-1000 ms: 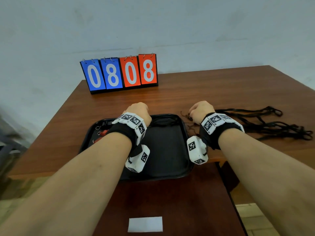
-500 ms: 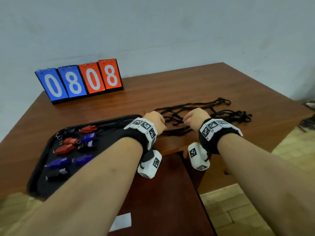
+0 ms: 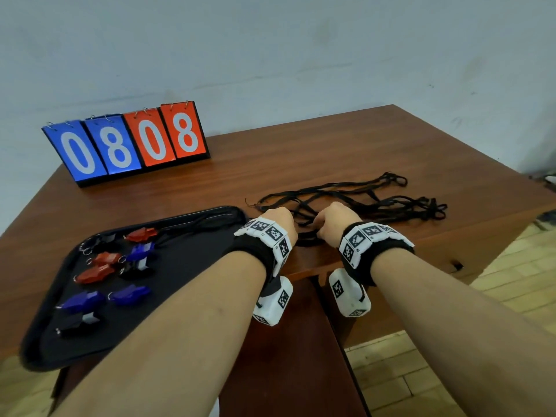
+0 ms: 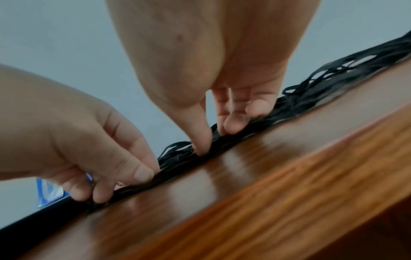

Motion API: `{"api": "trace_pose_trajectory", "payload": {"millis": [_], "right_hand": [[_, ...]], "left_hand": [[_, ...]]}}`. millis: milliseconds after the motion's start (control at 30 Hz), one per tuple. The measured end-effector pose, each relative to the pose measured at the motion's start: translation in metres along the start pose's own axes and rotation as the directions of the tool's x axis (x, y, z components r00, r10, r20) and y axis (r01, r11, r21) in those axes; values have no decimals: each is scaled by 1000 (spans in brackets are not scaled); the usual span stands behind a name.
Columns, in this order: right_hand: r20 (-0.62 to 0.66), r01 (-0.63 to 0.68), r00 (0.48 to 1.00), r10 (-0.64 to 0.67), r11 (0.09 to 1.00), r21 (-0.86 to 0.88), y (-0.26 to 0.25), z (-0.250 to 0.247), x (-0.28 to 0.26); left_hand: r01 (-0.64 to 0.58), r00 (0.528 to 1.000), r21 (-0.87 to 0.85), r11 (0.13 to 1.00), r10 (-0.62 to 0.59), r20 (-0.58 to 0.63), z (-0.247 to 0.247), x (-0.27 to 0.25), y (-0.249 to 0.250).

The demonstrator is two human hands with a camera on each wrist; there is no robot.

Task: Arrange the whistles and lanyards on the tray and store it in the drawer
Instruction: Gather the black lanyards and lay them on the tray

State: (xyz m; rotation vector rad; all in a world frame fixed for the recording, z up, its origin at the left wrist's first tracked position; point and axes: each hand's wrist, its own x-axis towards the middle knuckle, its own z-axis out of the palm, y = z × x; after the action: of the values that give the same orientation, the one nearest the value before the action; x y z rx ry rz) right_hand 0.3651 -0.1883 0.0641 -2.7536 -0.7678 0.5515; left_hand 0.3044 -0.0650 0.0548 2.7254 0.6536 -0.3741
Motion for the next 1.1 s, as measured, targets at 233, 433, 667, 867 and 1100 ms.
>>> {"api": "trace_pose_trajectory", "payload": {"millis": [233,433,667,867,1100], "right_hand": [[7,-24,1000,24,999,-36,-7,2,7],[-127,31,992,-13,990,140,-7,-4,0],[-183,57,983,-24,983,177,-6,-24,-9],[-287,55,958,5,978,202,-8,-44,-16],[-446,125,895,10,954,271,-38,-75,-27]], "left_hand": [[6,1000,-13,1000,-6,26,-1,0,-1],[-44,998,-62,997,41,-54,-6,-7,-2],[-67,964,-278,958,-9,-265,-25,-13,-4],[-95,913,-331,939,-50,-405,-46,-32,-9],[-108,836,-395,912,-132,-533,-77,-62,-29]]}}
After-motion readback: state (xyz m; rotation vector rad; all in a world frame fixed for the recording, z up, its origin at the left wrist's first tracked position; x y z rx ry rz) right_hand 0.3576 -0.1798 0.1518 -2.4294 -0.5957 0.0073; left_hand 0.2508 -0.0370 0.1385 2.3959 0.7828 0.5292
